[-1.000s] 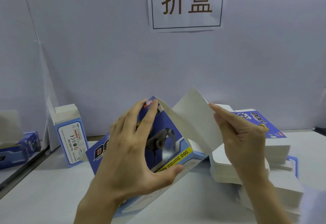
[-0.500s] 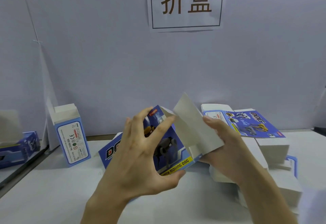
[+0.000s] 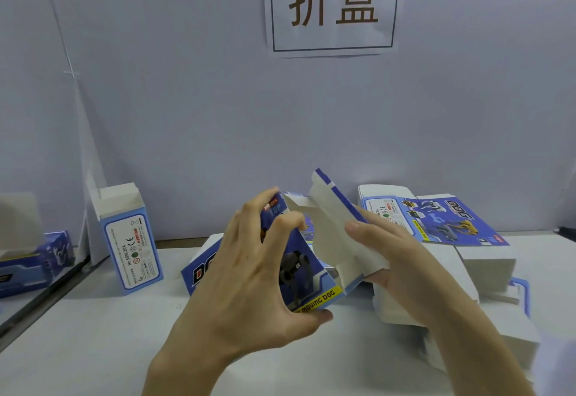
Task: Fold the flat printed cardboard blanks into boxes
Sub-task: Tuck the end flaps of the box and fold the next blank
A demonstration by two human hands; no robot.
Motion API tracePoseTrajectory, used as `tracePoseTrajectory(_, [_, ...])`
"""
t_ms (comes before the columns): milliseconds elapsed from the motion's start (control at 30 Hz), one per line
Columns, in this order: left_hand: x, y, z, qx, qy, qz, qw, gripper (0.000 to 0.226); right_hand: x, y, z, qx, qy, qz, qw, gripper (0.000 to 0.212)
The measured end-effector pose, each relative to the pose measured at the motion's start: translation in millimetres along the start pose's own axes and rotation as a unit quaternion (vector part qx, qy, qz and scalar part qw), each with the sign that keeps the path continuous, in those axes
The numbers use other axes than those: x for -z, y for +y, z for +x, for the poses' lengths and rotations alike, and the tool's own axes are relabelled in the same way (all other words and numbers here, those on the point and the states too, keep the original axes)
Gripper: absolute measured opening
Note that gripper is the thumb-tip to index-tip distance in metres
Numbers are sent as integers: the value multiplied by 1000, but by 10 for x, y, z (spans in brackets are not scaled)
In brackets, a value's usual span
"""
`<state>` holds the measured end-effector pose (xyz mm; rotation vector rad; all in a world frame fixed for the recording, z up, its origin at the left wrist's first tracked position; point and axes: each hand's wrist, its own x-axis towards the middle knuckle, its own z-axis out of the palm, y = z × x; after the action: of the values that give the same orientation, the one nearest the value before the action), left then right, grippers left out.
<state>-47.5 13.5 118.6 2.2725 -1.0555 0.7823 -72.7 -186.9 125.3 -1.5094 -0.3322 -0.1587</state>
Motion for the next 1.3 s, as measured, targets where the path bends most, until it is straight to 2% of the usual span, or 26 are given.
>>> tracePoseTrajectory(100, [1, 0, 6, 2, 1, 3, 1000, 85, -41, -6, 13, 11, 19, 13, 1000, 26])
tracePoseTrajectory(200, [19, -16, 7, 14, 6, 4, 1000, 87, -36, -20, -13, 28, 13, 76, 997, 20])
tracePoseTrajectory(233, [34, -24, 9, 17, 11, 1, 1000, 87, -14, -19, -16, 27, -6, 98, 995, 23])
tracePoseTrajectory(300, [68, -37, 9, 17, 27, -6, 999, 88, 40, -10, -20, 20, -56, 115, 992, 42])
tracePoseTrajectory(367, [95, -37, 8, 14, 42, -4, 999, 88, 65, -5, -40, 31, -88, 83, 992, 53])
tracePoseTrajectory(500, [96, -17, 18, -9, 83, 15, 996, 84, 45, 0, -74, 83, -72, -21, 994, 49])
tracePoseTrajectory(600, [83, -34, 22, -46, 93, 40, 994, 79, 10, -9, -104, 97, -62, -40, 993, 47])
tracePoseTrajectory(700, [103, -39, 24, -45, 94, 33, 994, 78, -31, -19, -114, 96, -18, -47, 994, 18])
tracePoseTrajectory(767, [119, -21, 25, -43, 94, 24, 994, 76, -48, 9, -116, 102, 3, -78, 992, 16])
tracePoseTrajectory(833, [131, 11, 32, -55, 97, 34, 993, 72, -71, 20, -96, 90, 36, -115, 989, 36])
tracePoseTrajectory(900, [130, 34, 40, -79, 99, 48, 991, 68, -61, 24, -85, 116, 36, -164, 979, 48])
tracePoseTrajectory(1000, [119, 43, 50, -92, 97, 67, 989, 72, 0, -19, -90, 133, -47, -287, 948, 62])
tracePoseTrajectory(1133, [68, 31, 52, -67, 93, 59, 992, 73, 63, -43, -124, 91, -94, -190, 973, 80])
tracePoseTrajectory(1167, [54, 25, 56, -65, 93, 62, 992, 72, 43, -41, -119, 90, -87, -168, 978, 78])
tracePoseTrajectory(1300, [18, 12, 58, -72, 91, 63, 991, 65, -124, 20, -18, 100, -10, -65, 993, 47])
